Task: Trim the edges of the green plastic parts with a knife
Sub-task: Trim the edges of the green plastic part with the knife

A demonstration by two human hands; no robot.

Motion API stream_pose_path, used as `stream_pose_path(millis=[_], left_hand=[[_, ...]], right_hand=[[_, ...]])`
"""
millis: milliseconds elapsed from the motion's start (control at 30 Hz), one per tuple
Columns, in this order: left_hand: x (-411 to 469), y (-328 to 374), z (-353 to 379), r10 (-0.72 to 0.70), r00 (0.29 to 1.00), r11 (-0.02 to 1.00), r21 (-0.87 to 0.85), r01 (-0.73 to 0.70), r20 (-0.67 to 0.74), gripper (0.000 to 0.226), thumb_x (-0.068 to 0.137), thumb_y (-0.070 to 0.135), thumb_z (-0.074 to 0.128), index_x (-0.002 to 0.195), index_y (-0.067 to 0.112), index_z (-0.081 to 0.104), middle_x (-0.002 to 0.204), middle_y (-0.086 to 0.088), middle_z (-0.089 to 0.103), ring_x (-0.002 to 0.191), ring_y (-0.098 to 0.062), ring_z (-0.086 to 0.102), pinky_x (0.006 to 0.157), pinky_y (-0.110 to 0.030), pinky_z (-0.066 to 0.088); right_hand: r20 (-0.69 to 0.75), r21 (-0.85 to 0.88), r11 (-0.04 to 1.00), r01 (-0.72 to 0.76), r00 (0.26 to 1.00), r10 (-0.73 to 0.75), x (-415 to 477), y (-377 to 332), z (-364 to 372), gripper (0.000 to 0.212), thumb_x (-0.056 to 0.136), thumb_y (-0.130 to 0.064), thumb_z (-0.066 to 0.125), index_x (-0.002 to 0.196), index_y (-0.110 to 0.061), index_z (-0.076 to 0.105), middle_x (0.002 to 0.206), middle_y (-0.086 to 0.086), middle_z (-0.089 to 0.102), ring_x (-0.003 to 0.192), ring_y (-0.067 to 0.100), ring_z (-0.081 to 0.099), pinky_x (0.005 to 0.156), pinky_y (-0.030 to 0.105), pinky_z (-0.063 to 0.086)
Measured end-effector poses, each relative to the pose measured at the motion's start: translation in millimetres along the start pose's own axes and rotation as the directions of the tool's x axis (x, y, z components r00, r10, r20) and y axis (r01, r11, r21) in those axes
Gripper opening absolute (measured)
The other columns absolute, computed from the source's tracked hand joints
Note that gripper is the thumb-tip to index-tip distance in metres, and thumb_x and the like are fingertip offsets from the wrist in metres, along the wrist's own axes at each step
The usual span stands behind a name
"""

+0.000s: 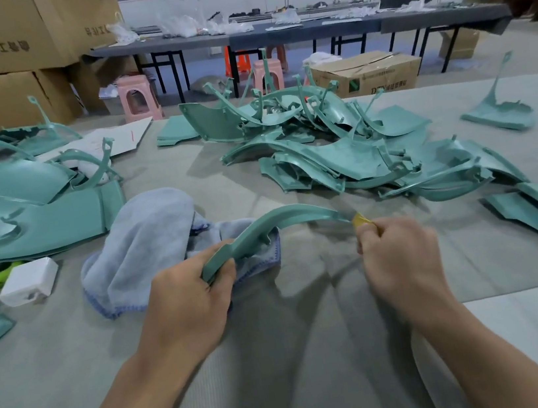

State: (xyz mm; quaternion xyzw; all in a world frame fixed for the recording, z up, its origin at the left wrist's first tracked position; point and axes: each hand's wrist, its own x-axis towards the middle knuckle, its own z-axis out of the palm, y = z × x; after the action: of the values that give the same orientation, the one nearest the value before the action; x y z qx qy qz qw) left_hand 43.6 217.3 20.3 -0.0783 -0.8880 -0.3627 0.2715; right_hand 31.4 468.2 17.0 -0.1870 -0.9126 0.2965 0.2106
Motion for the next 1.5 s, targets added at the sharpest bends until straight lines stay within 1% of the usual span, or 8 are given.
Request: stream_pose_path(millis=[233, 367, 467, 667, 933, 1100, 1300, 1500], left_hand=[[12.2, -2.7, -3.1, -0.354, 0.935, 0.925, -0.147, 0.349, -0.006, 0.027, 0.085, 0.015, 0.075, 0.062, 0.017, 0.060, 0.057, 0.009, 0.065, 0.057, -0.001, 0.062, 0.044, -0.011, 0.042], [14.5, -7.4, -10.8, -0.616, 0.604, 0.352, -0.509, 0.785, 0.505, 0.010, 0.086, 0.003, 0.071, 0.095, 0.006, 0.073, 0.083, -0.014, 0.078, 0.067, -0.031, 0.075, 0.047, -0.038, 0.058], [15.8, -14.7, -12.6, -0.555, 0.475, 0.221, -0.430, 0.876, 0.683, 0.025, 0.081, 0.002, 0.070, 0.106, 0.002, 0.071, 0.095, -0.022, 0.076, 0.072, -0.035, 0.076, 0.048, -0.038, 0.058], [21.3, -32.8, -14.2, -0.500, 0.456, 0.289, -0.355, 0.889, 0.736, 0.025, 0.091, 0.002, 0.064, 0.115, 0.001, 0.069, 0.104, -0.022, 0.075, 0.088, -0.039, 0.075, 0.058, -0.039, 0.061], [21.1, -28.1, -13.7, -0.524, 0.476, 0.349, -0.331, 0.876, 0.706, 0.018, 0.093, 0.001, 0.063, 0.109, 0.004, 0.070, 0.097, -0.020, 0.077, 0.078, -0.036, 0.076, 0.053, -0.036, 0.059], [20.2, -24.8, -14.7, -0.518, 0.485, 0.355, -0.339, 0.871, 0.704, 0.019, 0.093, 0.001, 0.063, 0.110, 0.004, 0.070, 0.098, -0.021, 0.076, 0.080, -0.037, 0.075, 0.054, -0.037, 0.060], [19.5, -23.5, -12.6, -0.534, 0.506, 0.379, -0.343, 0.859, 0.677, 0.018, 0.092, 0.000, 0.064, 0.108, 0.005, 0.071, 0.095, -0.019, 0.077, 0.076, -0.035, 0.075, 0.054, -0.037, 0.059], [18.7, -26.3, -8.9, -0.525, 0.519, 0.391, -0.350, 0.851, 0.674, 0.020, 0.092, 0.002, 0.065, 0.110, 0.005, 0.071, 0.098, -0.019, 0.077, 0.084, -0.038, 0.075, 0.061, -0.040, 0.060]], right_hand=[[-0.096, 0.035, 0.987, -0.158, 0.982, 0.161, 18.9, 24.9, -12.3, 0.043, 0.098, -0.033, 0.043, 0.082, -0.003, 0.071, 0.085, 0.024, 0.069, 0.086, 0.045, 0.060, 0.071, 0.041, 0.034], [-0.251, 0.285, 0.958, 0.034, 0.967, 0.040, 2.1, 10.6, -10.0, 0.034, 0.085, -0.034, 0.044, 0.059, -0.014, 0.053, 0.051, -0.001, 0.050, 0.057, 0.015, 0.048, 0.055, 0.034, 0.031], [-0.155, 0.391, 0.892, 0.228, 0.971, -0.181, -7.5, 3.4, -5.6, 0.029, 0.090, -0.033, 0.053, 0.063, -0.020, 0.054, 0.055, 0.001, 0.048, 0.051, 0.013, 0.041, 0.054, 0.036, 0.034], [0.290, 0.201, 0.886, 0.418, 0.839, -0.461, -17.0, -3.4, 6.6, 0.029, 0.098, -0.040, 0.056, 0.076, -0.021, 0.058, 0.063, -0.007, 0.060, 0.061, 0.012, 0.054, 0.060, 0.033, 0.046], [-0.108, 0.035, 0.984, 0.176, 0.979, -0.172, -7.3, 1.4, -1.9, 0.038, 0.100, -0.027, 0.060, 0.065, -0.019, 0.050, 0.053, -0.008, 0.047, 0.052, 0.015, 0.039, 0.057, 0.035, 0.027], [0.254, 0.079, 0.898, 0.433, 0.862, -0.438, -29.9, -11.3, 13.6, 0.030, 0.100, -0.036, 0.055, 0.073, -0.024, 0.056, 0.058, -0.008, 0.056, 0.061, 0.013, 0.053, 0.058, 0.031, 0.040], [-0.159, -0.081, 0.991, 0.103, 0.981, -0.115, -5.9, -2.0, -9.0, 0.030, 0.102, -0.026, 0.054, 0.072, -0.019, 0.054, 0.066, 0.009, 0.062, 0.062, 0.032, 0.042, 0.067, 0.037, 0.028], [0.219, -0.043, 0.871, 0.489, 0.855, -0.470, -40.1, -26.3, 11.1, 0.029, 0.103, -0.037, 0.048, 0.076, -0.028, 0.053, 0.059, -0.013, 0.049, 0.056, 0.008, 0.044, 0.061, 0.029, 0.028]])
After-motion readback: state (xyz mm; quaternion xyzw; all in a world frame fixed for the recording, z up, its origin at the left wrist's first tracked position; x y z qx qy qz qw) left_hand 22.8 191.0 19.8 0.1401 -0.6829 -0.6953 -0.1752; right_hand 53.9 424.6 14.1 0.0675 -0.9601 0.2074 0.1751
